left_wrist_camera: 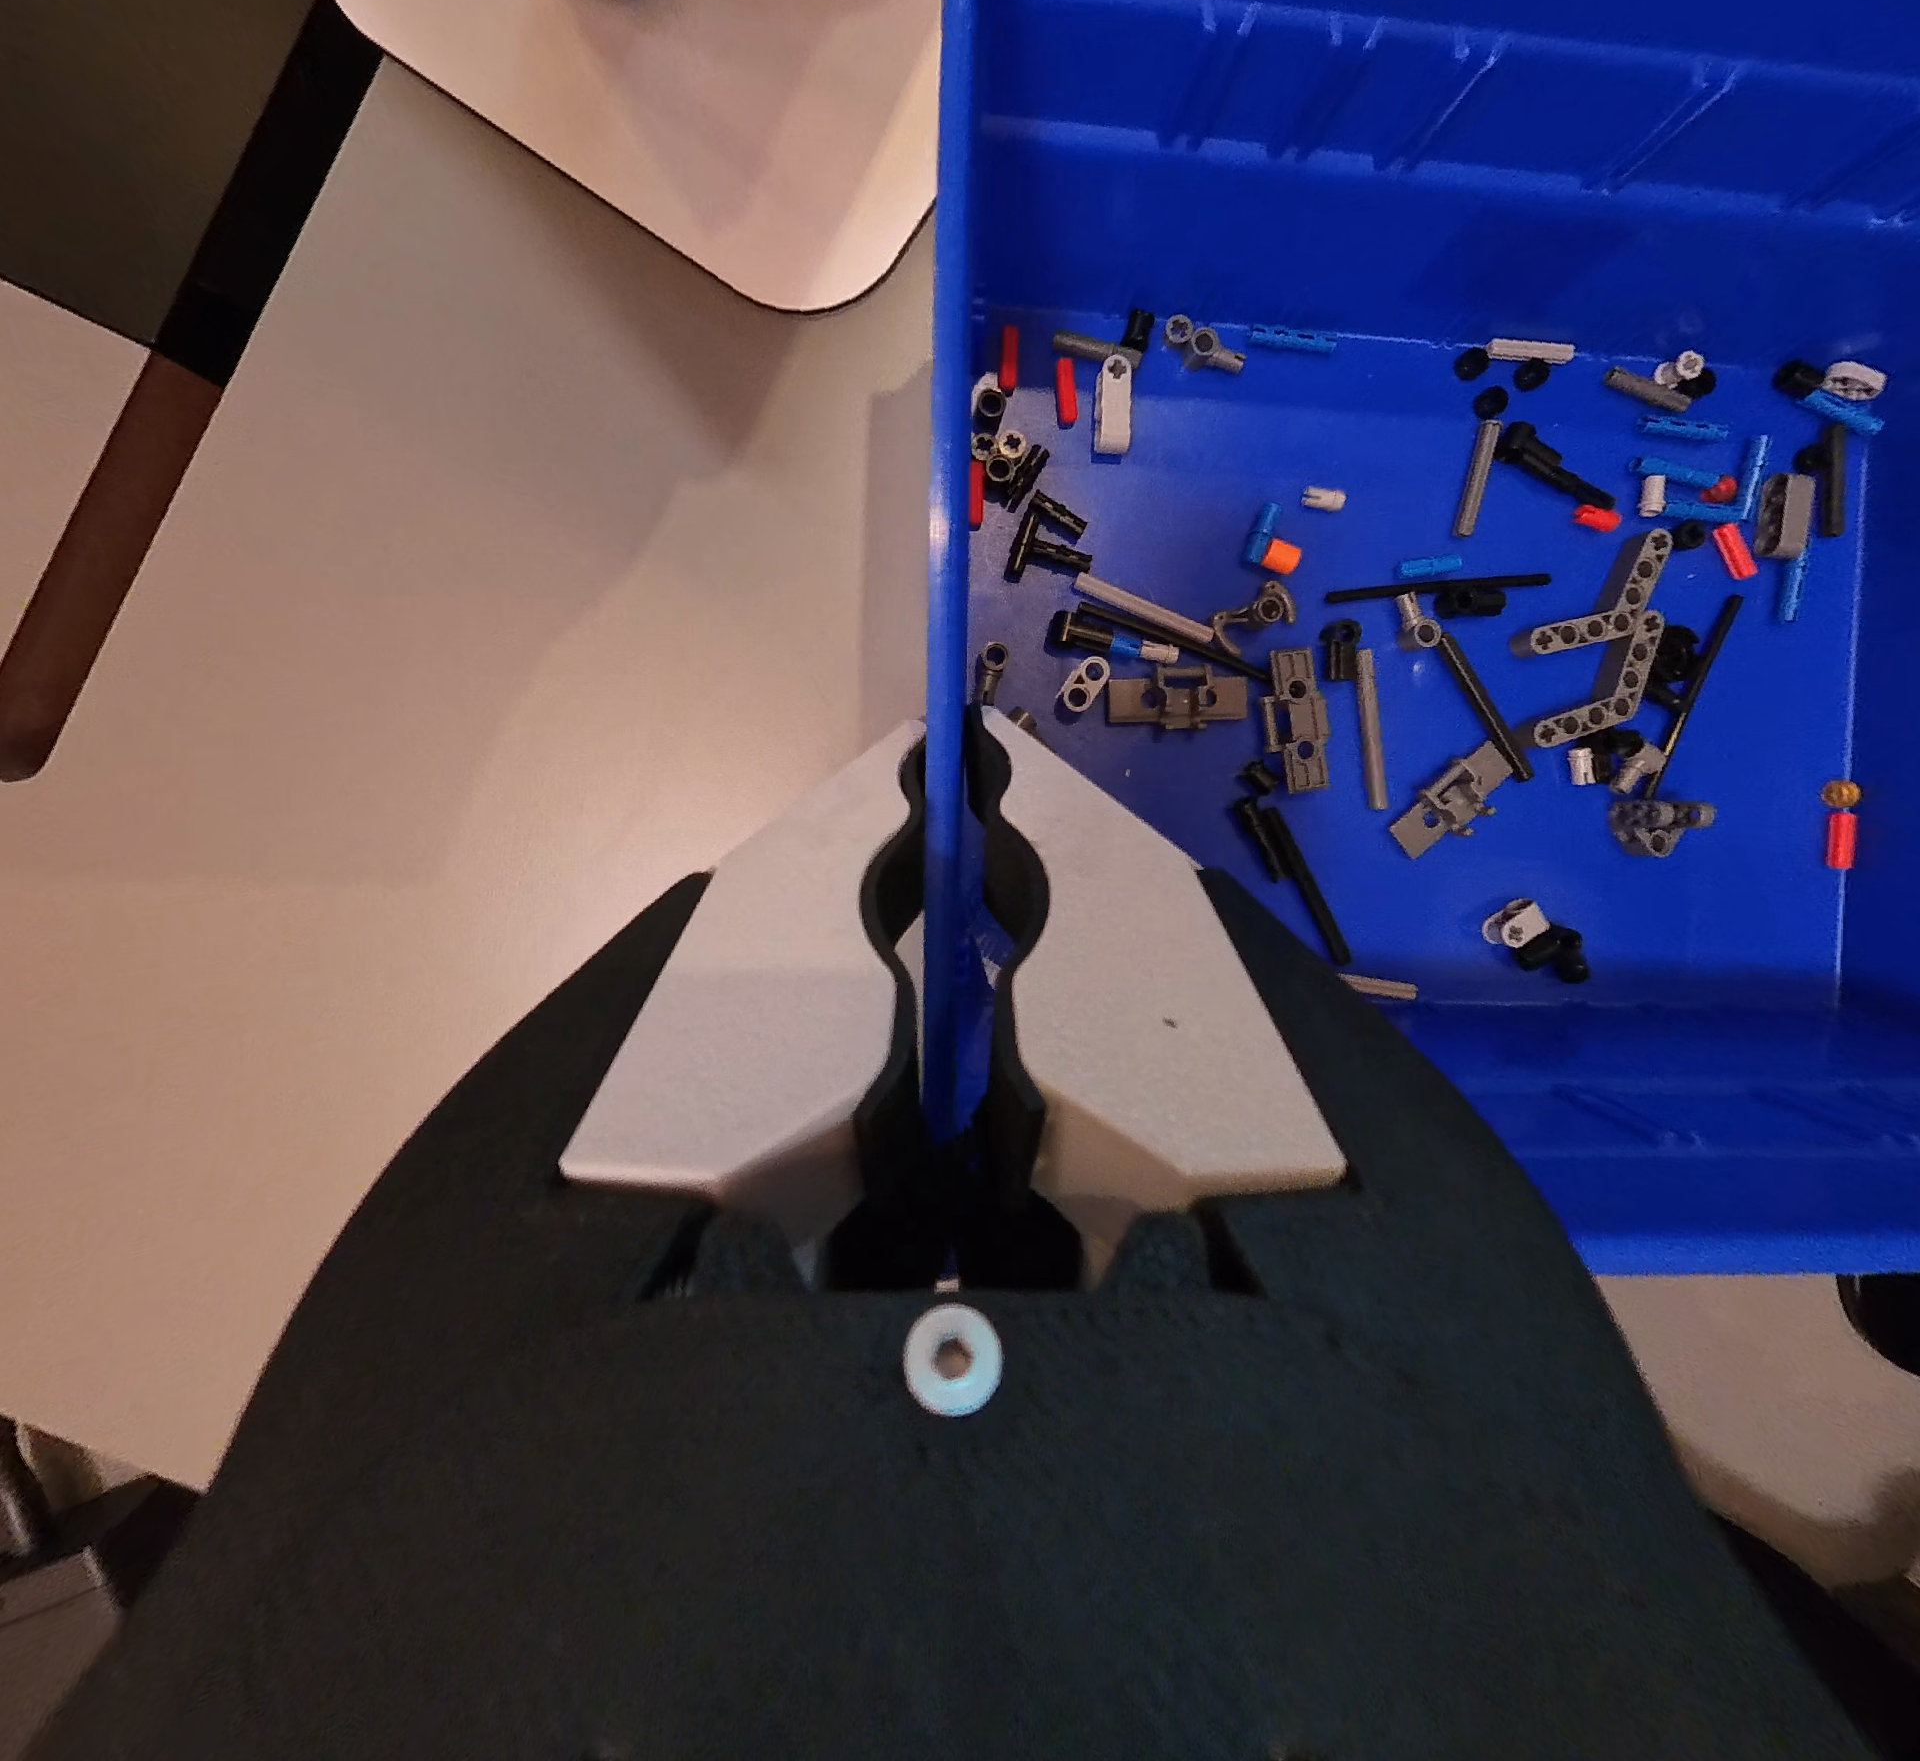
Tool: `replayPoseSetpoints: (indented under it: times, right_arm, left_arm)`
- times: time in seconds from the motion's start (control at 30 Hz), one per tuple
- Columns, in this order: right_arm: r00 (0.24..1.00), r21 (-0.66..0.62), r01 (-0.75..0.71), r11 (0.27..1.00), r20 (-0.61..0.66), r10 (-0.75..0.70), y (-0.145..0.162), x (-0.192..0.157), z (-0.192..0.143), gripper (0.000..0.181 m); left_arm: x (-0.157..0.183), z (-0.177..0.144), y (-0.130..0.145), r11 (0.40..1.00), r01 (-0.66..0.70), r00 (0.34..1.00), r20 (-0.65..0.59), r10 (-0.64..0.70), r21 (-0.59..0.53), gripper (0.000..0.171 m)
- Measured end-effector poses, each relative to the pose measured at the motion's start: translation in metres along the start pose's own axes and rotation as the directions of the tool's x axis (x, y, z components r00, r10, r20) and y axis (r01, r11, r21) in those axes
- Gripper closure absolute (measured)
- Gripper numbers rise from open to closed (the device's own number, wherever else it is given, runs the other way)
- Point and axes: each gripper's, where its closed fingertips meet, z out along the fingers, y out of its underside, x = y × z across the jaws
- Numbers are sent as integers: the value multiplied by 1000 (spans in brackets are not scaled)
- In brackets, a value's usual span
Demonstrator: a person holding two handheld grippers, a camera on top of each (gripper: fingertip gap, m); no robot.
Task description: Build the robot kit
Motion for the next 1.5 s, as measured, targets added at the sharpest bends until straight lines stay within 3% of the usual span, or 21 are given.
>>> replayPoseSetpoints:
  times: [0.8, 1.23, 1.5]
  right_arm:
    - [1000, -15, 2, 1000, -8, -2, 5, 2, 2, 132]
    - [1000, -16, 1, 1000, -8, -1, 5, 3, 2, 132]
    - [1000, -16, 1, 1000, -9, -2, 5, 3, 2, 132]
  left_arm:
    - [-2, 3, 15, 998, 19, 999, -35, -21, -53, 171]
    - [-2, -15, 6, 997, -68, 996, 52, 70, -37, 145]
    - [-11, -31, -13, 989, -148, 962, 228, 149, -18, 126]
